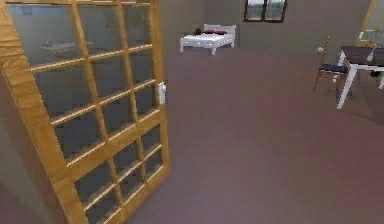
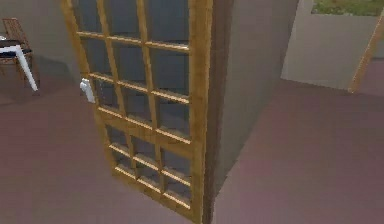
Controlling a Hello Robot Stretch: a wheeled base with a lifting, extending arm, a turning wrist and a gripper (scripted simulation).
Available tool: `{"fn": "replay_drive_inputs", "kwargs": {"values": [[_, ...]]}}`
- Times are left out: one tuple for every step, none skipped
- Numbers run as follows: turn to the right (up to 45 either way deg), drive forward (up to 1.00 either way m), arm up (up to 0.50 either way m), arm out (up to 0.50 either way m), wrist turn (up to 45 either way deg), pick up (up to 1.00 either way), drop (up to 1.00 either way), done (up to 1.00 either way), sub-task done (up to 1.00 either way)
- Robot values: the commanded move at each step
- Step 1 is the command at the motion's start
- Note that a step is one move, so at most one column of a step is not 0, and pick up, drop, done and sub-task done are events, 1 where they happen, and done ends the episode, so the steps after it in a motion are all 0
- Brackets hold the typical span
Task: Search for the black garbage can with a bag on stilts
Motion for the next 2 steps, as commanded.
{"fn": "replay_drive_inputs", "kwargs": {"values": [[0.0, 0.15, 0.00, 0.00, 0.0, 0.00, 0.00, 0.00, 0.00], [24.0, 0.00, 0.00, 0.00, 0.0, 0.00, 0.00, 0.00, 0.00]]}}
